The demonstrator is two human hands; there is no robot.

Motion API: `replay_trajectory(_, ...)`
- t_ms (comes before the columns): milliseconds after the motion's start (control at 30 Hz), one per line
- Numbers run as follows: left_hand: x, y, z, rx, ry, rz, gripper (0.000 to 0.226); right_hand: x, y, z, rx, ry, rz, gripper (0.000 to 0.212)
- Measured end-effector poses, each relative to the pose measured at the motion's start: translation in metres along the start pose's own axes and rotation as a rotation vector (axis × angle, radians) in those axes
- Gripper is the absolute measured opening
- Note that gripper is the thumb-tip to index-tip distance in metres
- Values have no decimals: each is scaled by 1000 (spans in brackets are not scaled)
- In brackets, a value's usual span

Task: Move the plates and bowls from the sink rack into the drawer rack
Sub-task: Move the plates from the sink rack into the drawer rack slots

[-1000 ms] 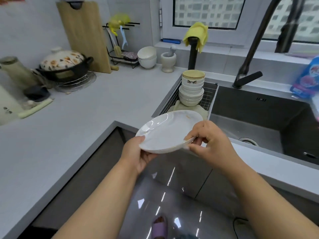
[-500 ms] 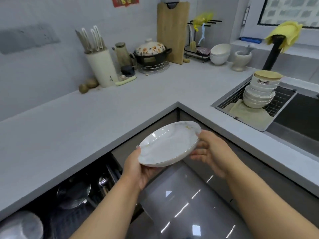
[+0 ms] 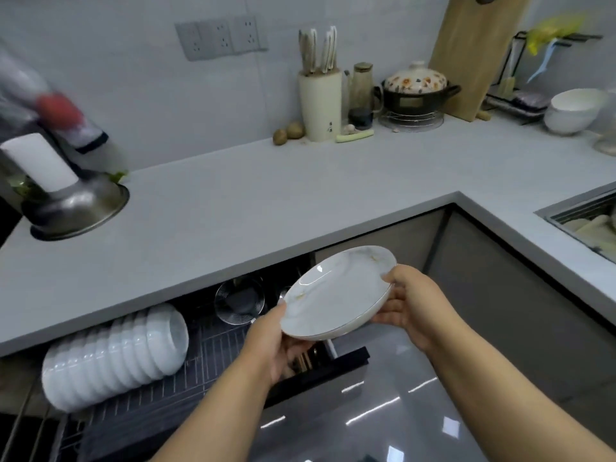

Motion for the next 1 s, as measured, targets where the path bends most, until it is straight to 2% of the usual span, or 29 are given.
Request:
replay_trajectory(200,-3,-3,113,43,-189,-17,23,-8,-31,-81,-79,57,-53,27)
replay_trajectory(400,-5,2,236,128,-390,-72,16,-11,-72,-164,-243,101,-81,13)
replay_trajectory(533,0,5,298,227,-445,-126,18,-8,-101,-208,-359,124,-53,16)
replay_trajectory(633,7,4,332,426,-456,-161,20,-2,-122,-233,-398,124,-65,21)
replay_trajectory(733,16,4,357,689,-466,-190,19,13,-142,-251,-451,129,-86,16)
replay_trajectory(867,29,18,380,1025,-480,-97,48,38,-165,-272,-517,152,-123,19)
replay_trajectory(1000,36,20,396,1177,-474,-61,58,69,-190,-296,-597,171,-160,35)
Point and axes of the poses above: each hand's wrist, its own x-axis towards the middle knuckle, its own z-axis out of the back of the hand, y = z × x, the point moved 6 cm from there along x, towards the middle knuckle, and after that the axes turned 1 degree about x, right-handed, at the moved point
